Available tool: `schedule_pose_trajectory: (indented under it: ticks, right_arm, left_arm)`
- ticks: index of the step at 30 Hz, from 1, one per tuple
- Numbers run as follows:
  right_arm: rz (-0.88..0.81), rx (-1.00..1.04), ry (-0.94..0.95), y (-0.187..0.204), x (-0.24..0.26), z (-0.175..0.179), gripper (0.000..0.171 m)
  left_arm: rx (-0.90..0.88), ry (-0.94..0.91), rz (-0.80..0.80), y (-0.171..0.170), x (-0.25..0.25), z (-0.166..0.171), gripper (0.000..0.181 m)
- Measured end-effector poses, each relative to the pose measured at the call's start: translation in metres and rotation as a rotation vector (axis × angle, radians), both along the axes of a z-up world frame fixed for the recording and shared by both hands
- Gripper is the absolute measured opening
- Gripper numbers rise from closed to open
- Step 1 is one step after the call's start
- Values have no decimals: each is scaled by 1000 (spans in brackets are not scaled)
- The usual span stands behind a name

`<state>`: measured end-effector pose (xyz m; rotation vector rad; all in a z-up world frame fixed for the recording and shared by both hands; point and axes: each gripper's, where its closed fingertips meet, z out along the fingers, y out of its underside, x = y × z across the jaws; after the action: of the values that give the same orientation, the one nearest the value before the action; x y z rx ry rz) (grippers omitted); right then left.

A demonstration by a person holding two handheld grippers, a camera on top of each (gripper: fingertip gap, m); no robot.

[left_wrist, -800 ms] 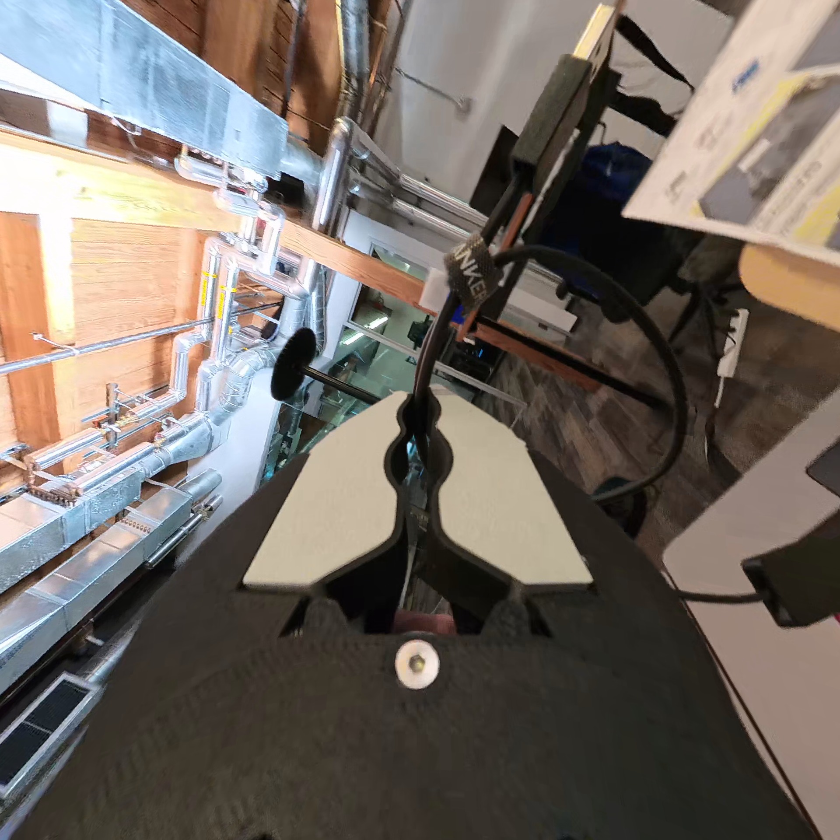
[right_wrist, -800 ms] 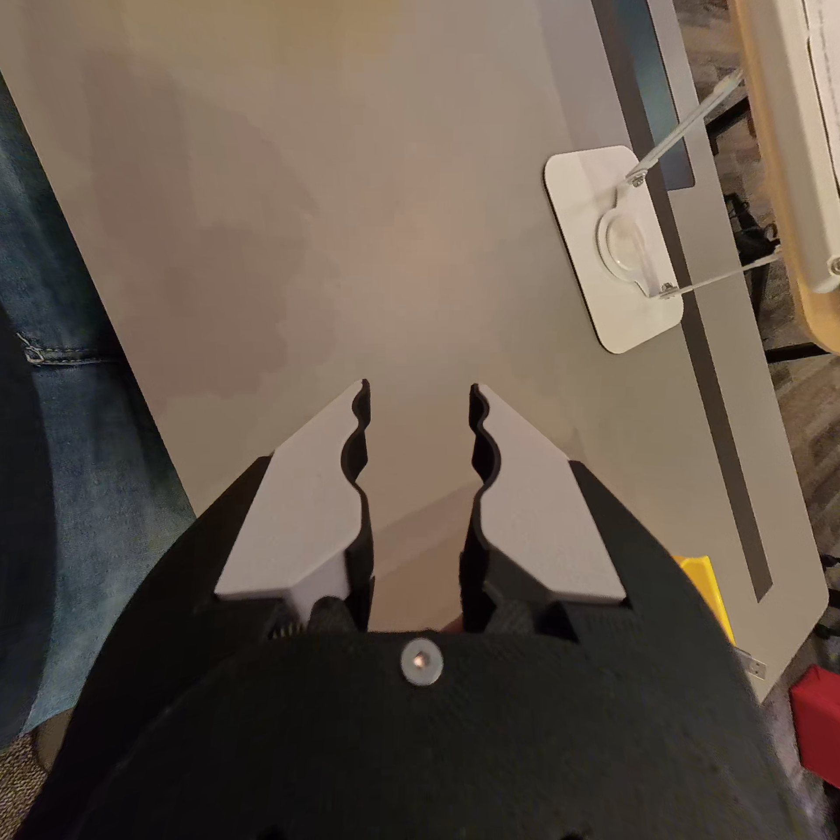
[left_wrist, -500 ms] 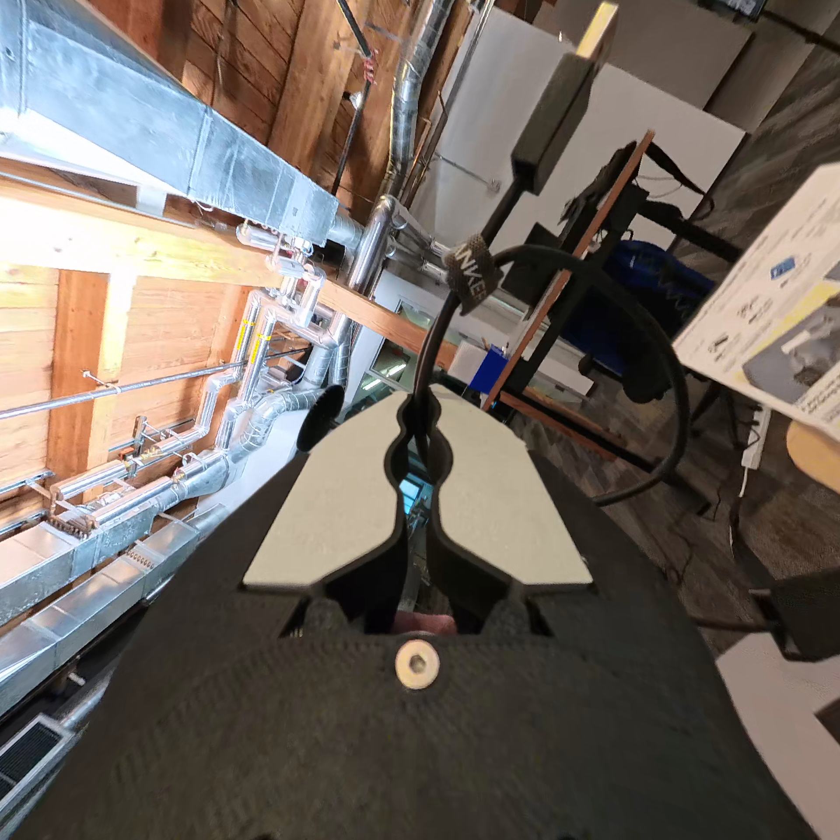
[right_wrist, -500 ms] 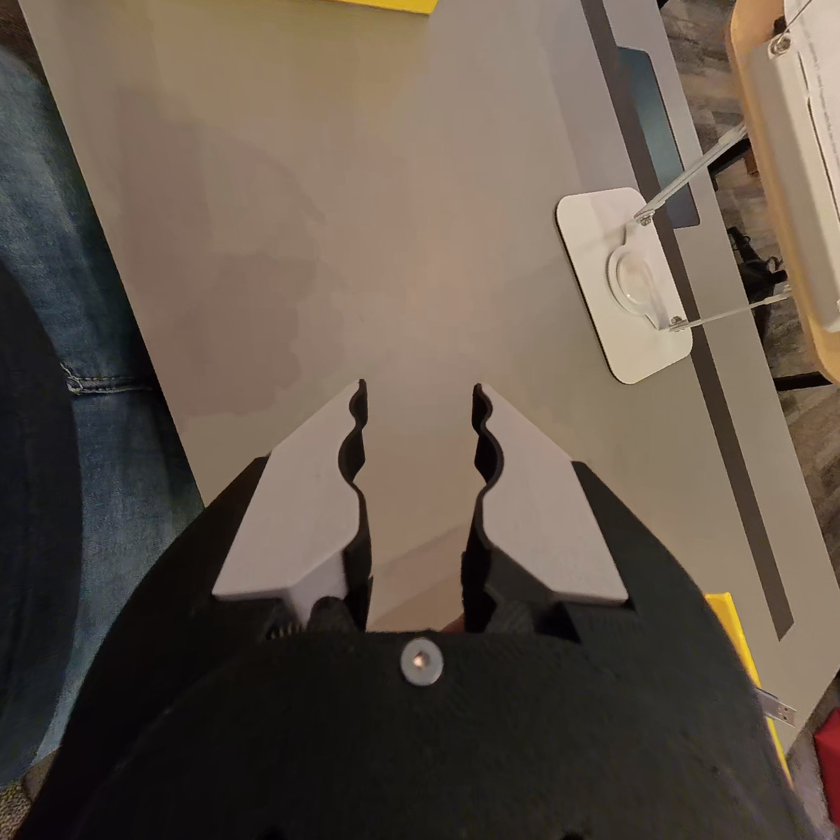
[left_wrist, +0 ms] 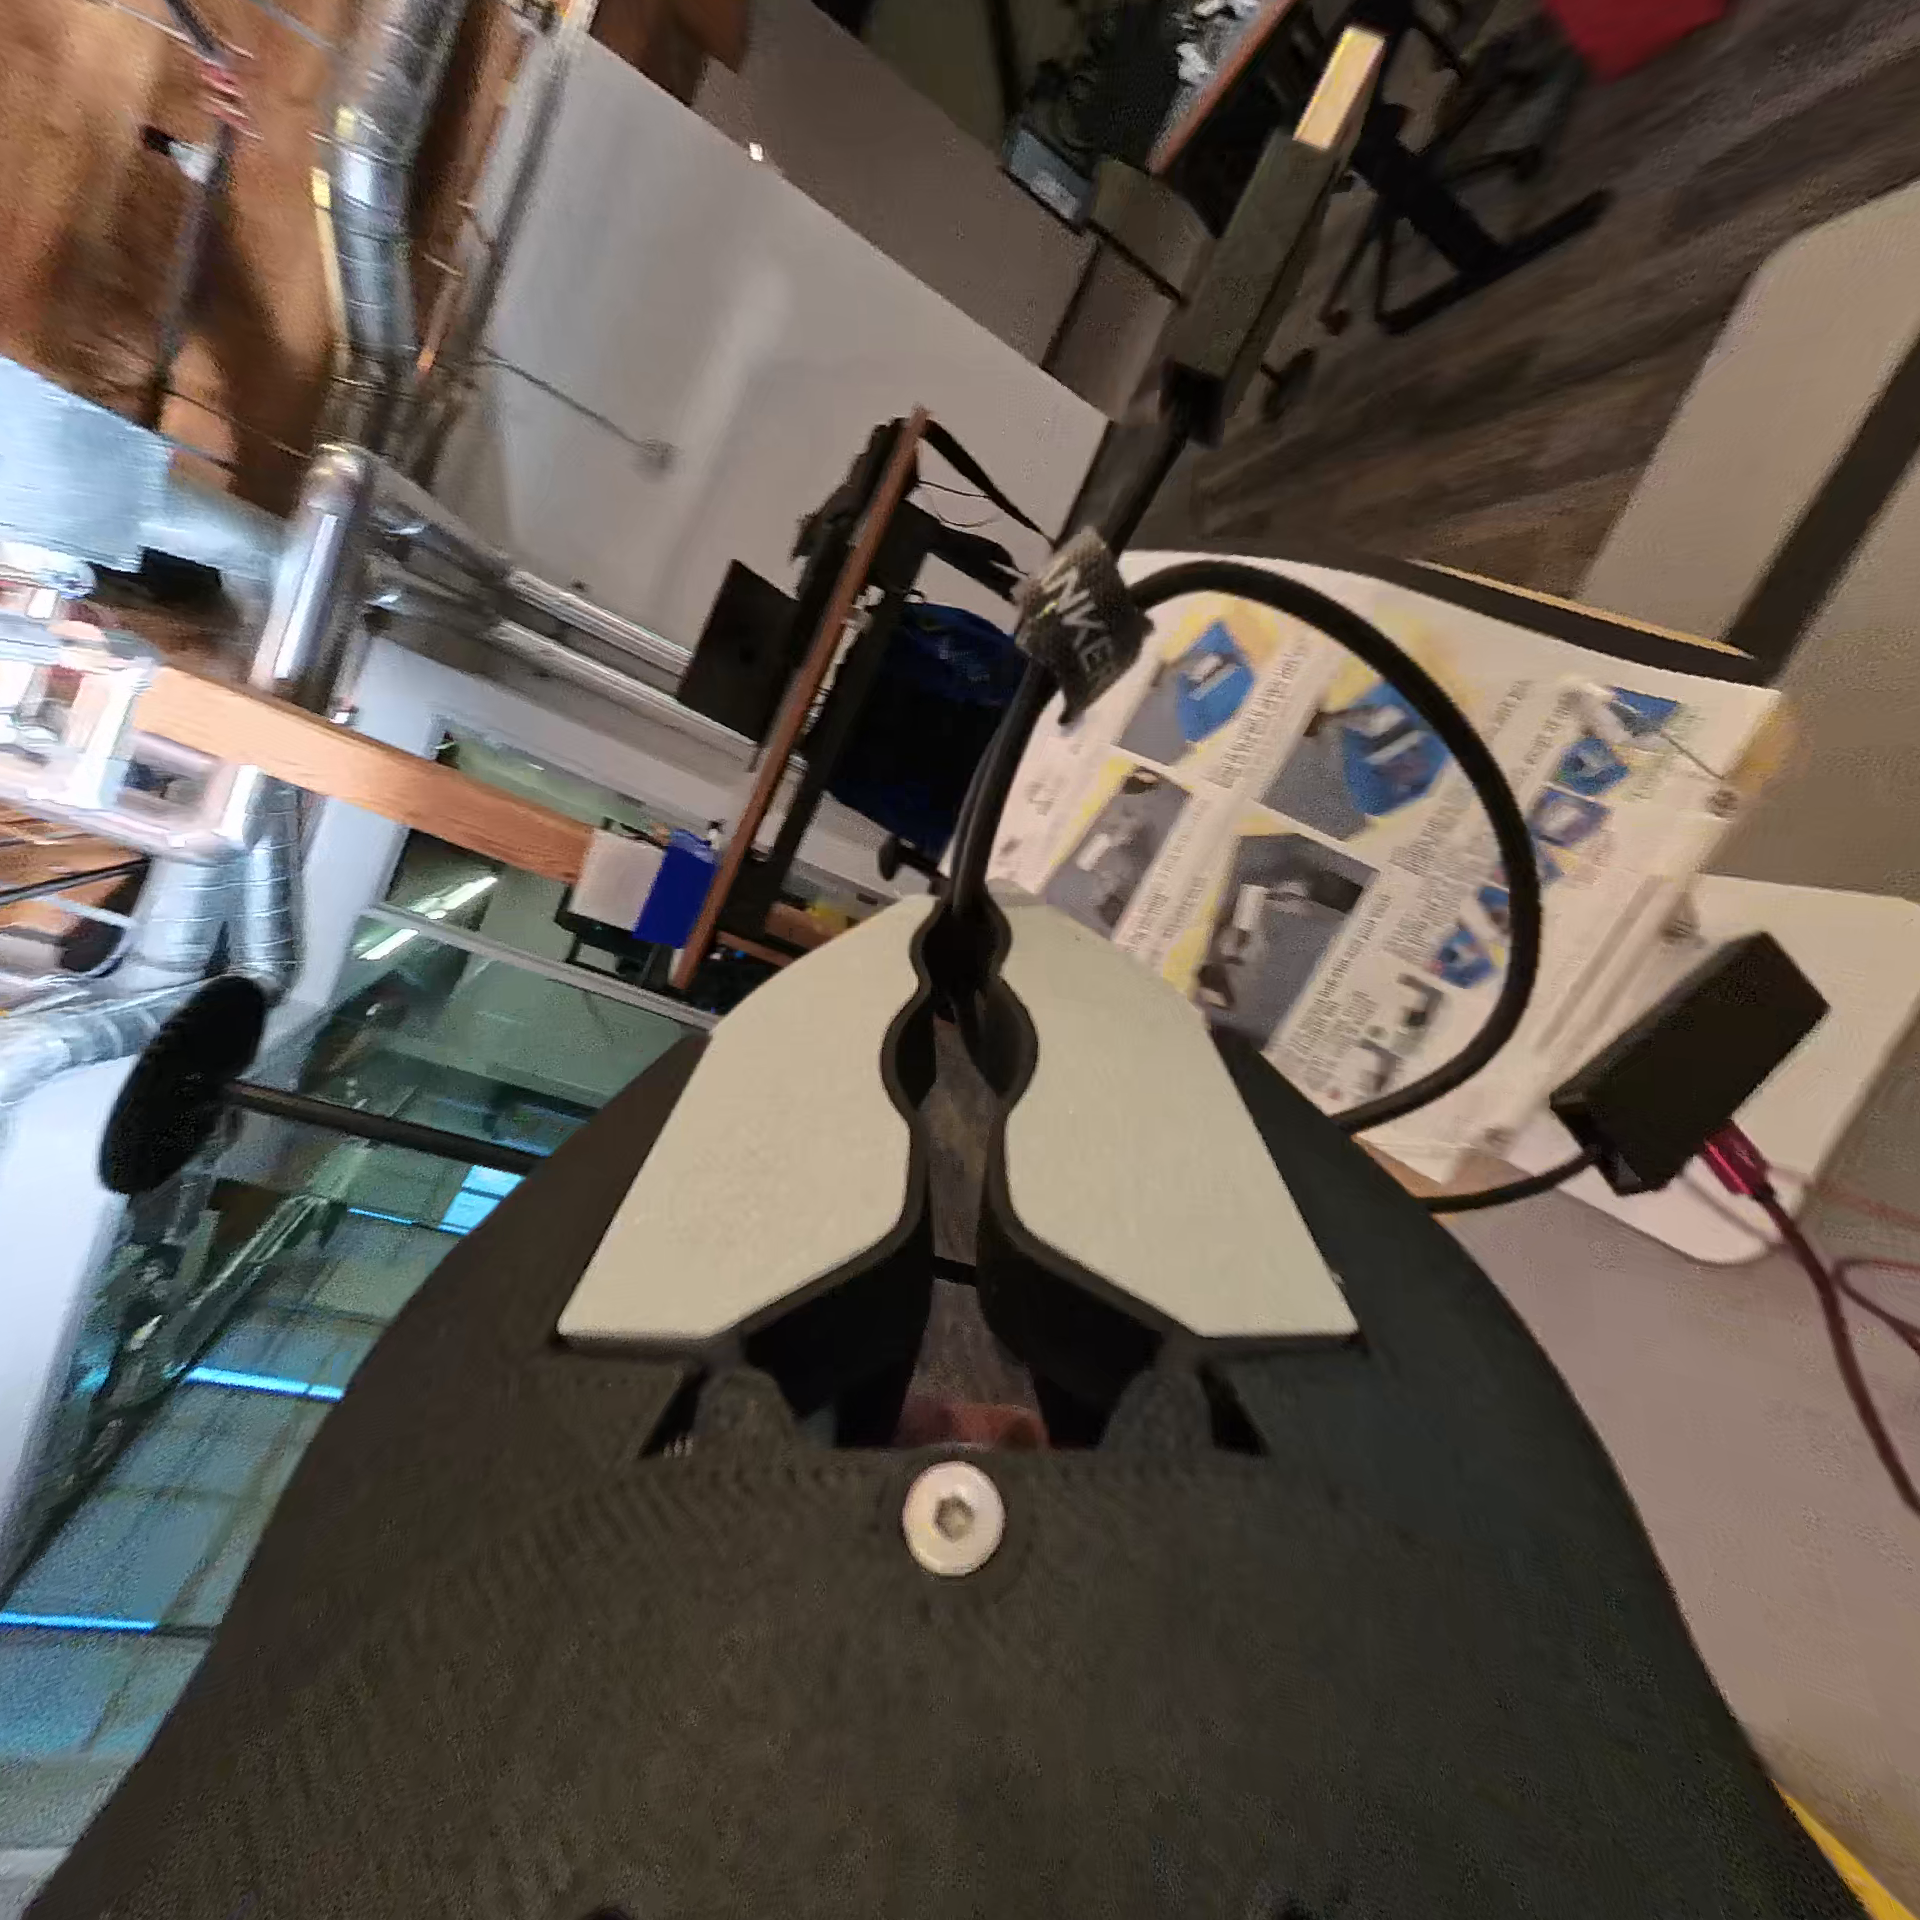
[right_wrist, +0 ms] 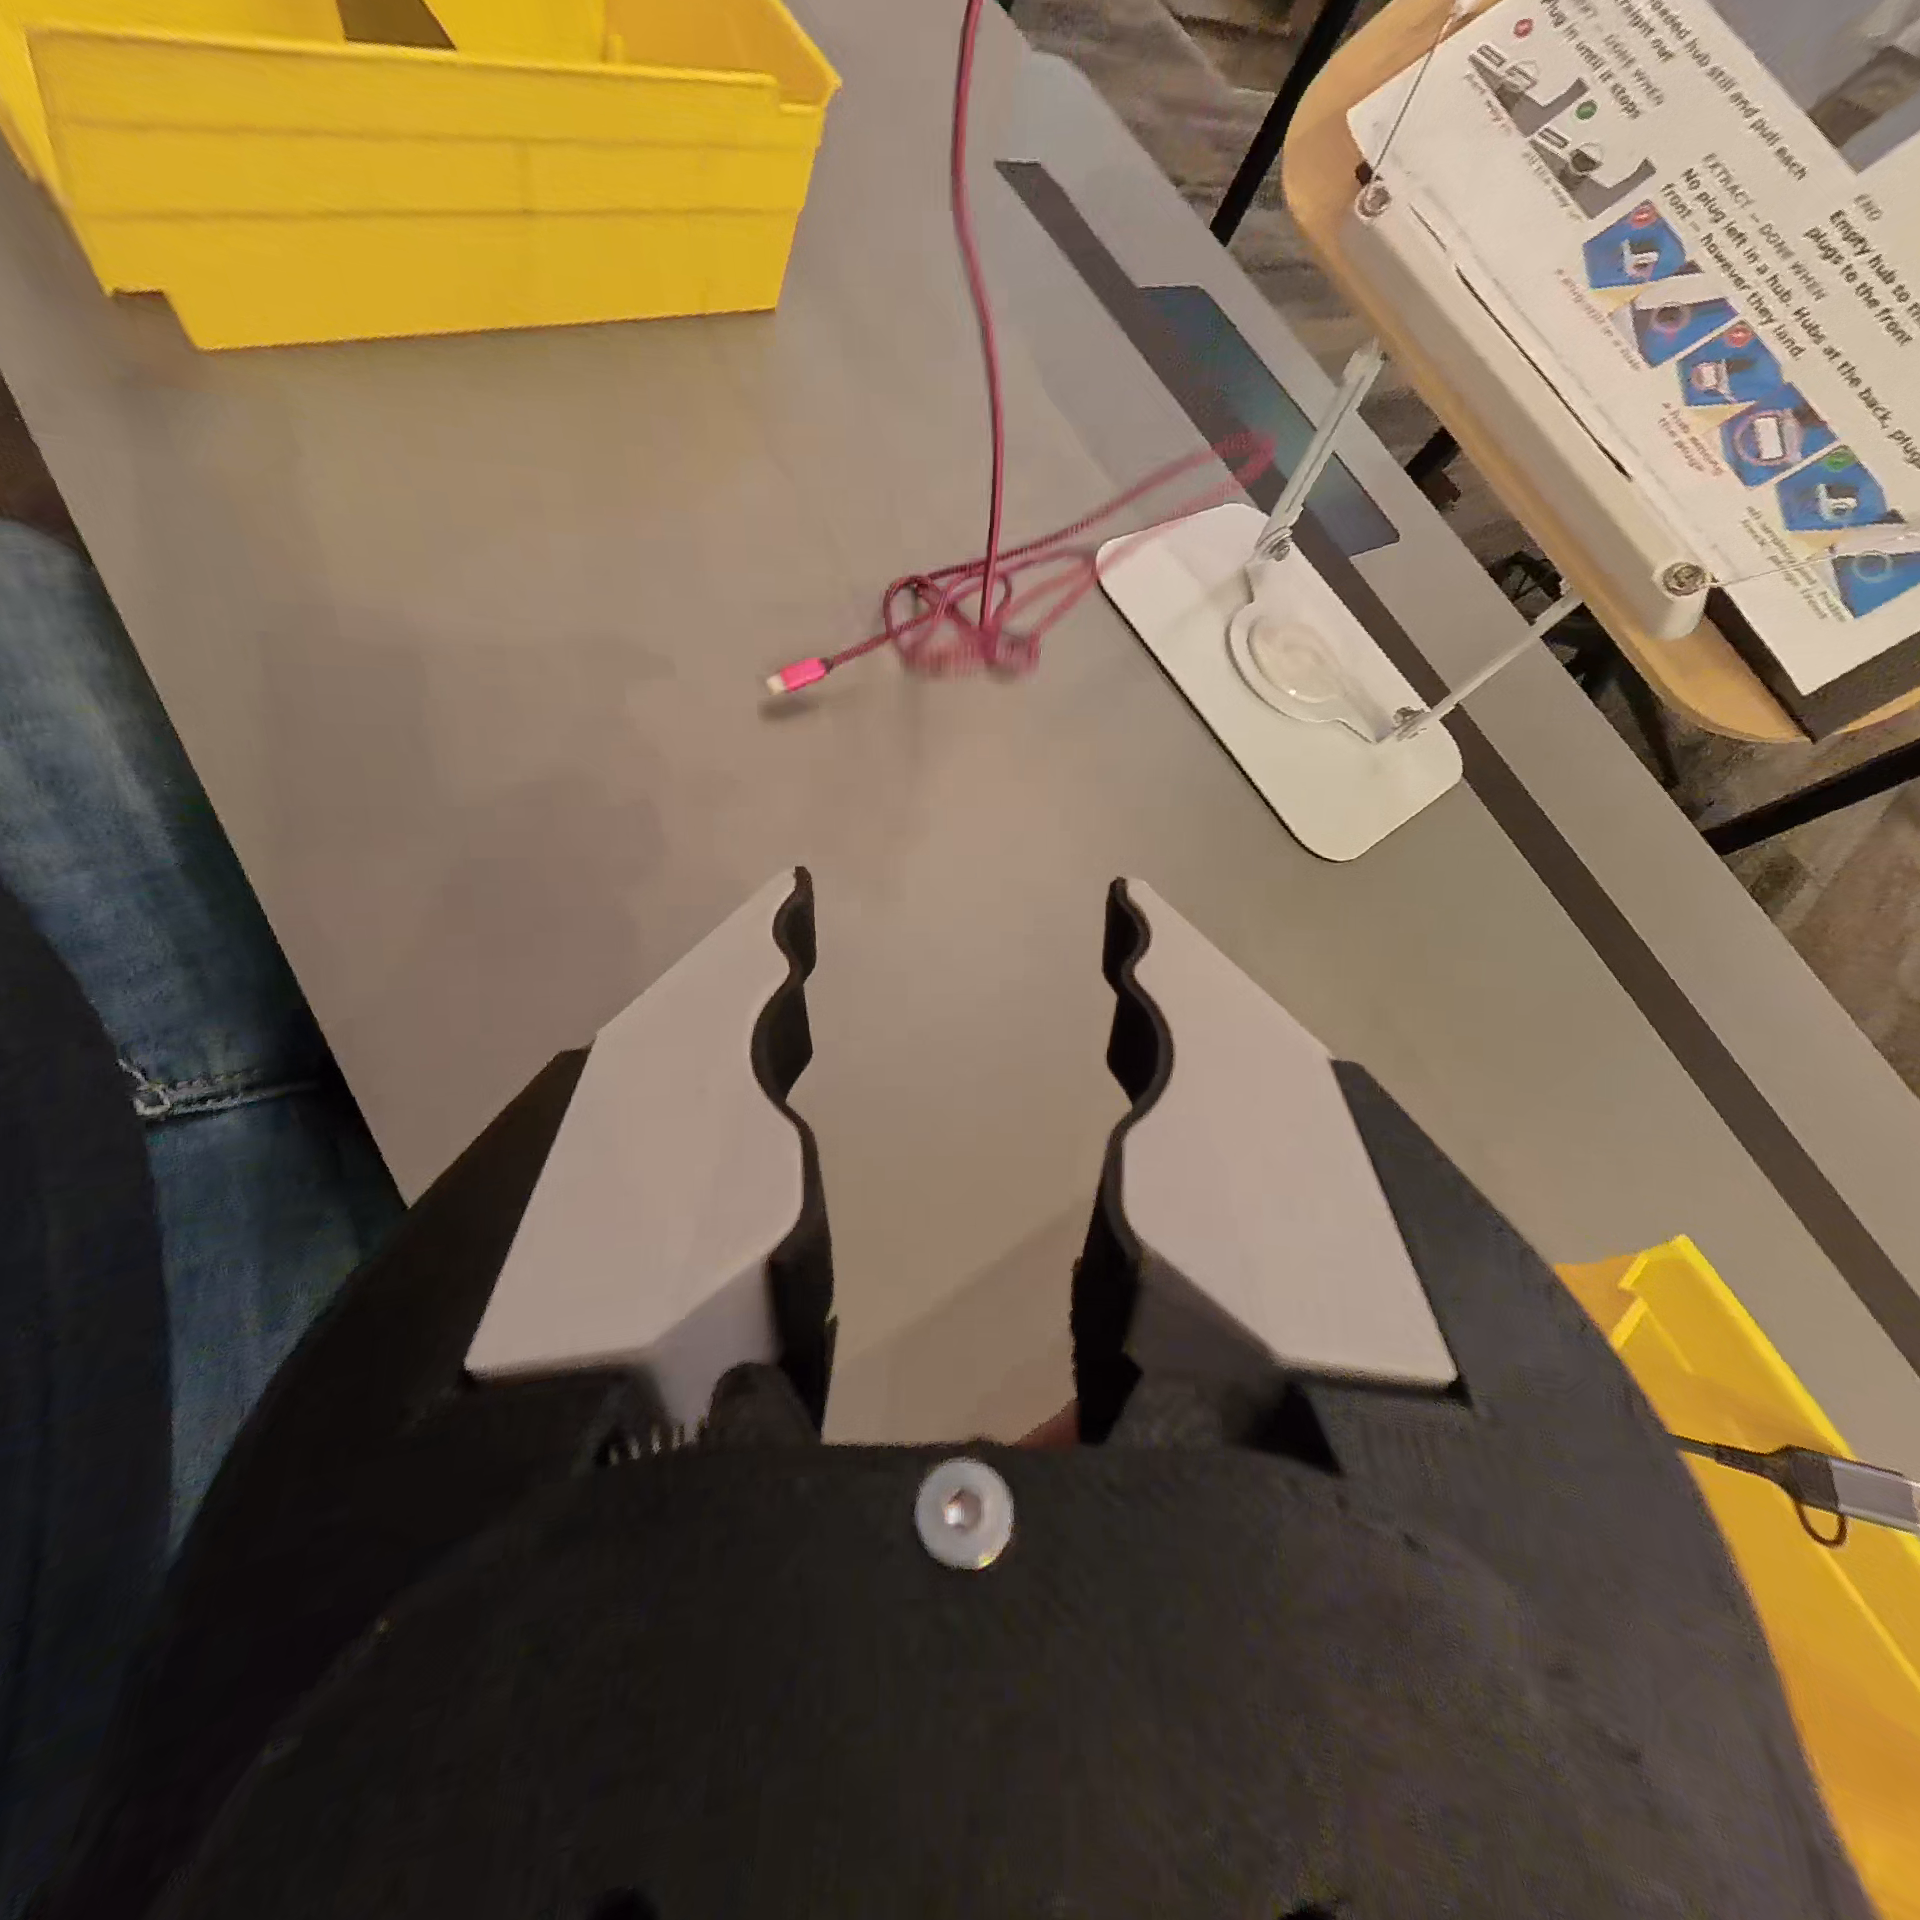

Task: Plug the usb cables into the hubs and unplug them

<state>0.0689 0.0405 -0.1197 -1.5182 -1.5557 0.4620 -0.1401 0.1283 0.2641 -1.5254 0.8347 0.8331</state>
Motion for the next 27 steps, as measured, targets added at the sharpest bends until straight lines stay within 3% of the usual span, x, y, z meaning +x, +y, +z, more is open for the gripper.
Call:
schedule_pose_trajectory:
  ticks: [4, 8, 11, 18, 22, 26, 27]
  right_arm:
    - [-17, -89, 93, 0, -19, -7, 64]
    - [22, -408, 356, 0, -60, -9, 74]
    - [64, -741, 540, 10, -90, -12, 79]
    - [63, -945, 661, 29, -151, -39, 81]
    - [51, -918, 780, 35, -171, -25, 69]
    - [-59, -856, 889, 67, -172, -24, 30]
    - [-73, -843, 895, 73, -171, -27, 12]
  left_arm:
    - [-90, -21, -43, -1, 24, -66, 2]
    - [-159, -62, -99, -4, 46, -113, 3]
    - [-173, -75, -128, -8, 63, -132, 3]
    - [-191, -137, -152, -11, 82, -157, 3]
    - [-204, -189, -158, -11, 83, -164, 3]
    - [-224, -224, -151, -10, 80, -174, 3]
    - [-224, -231, -148, -11, 78, -175, 3]
